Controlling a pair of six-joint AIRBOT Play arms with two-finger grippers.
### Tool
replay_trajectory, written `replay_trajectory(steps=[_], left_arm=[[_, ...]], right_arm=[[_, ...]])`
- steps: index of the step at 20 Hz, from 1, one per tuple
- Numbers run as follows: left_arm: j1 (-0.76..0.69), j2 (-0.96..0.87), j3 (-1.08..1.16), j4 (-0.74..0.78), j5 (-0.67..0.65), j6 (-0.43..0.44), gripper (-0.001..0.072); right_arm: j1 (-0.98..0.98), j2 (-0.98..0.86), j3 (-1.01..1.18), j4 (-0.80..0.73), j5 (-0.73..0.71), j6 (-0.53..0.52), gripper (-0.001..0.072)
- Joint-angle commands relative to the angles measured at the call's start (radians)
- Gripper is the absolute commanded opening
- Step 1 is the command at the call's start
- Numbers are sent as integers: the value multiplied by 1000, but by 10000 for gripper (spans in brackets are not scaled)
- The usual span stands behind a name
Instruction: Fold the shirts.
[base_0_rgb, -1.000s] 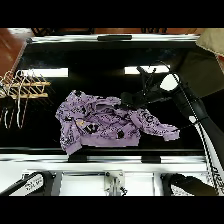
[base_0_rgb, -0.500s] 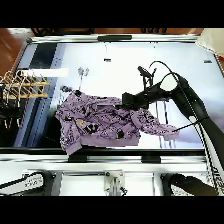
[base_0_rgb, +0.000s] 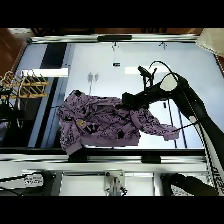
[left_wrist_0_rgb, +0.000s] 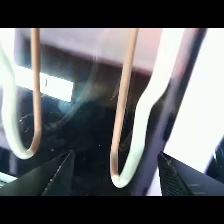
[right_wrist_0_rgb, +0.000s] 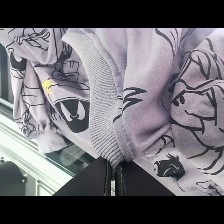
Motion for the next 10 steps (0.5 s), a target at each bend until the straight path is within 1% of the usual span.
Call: replay_trajectory(steps=[1,3,6,10], left_arm=[[3,-31,0,2,24,24,587],[3,-34,-1,1,32,24,554],[3,-34,-3,-21,26,64,554],[4,-33,-12,-23,21,69,554]], right_arm=[[0,1,0,-1,0,0,81],[0,1,0,-1,0,0,81],[0,1,0,-4,0,0,81],[0,1,0,-7,2,0,82]])
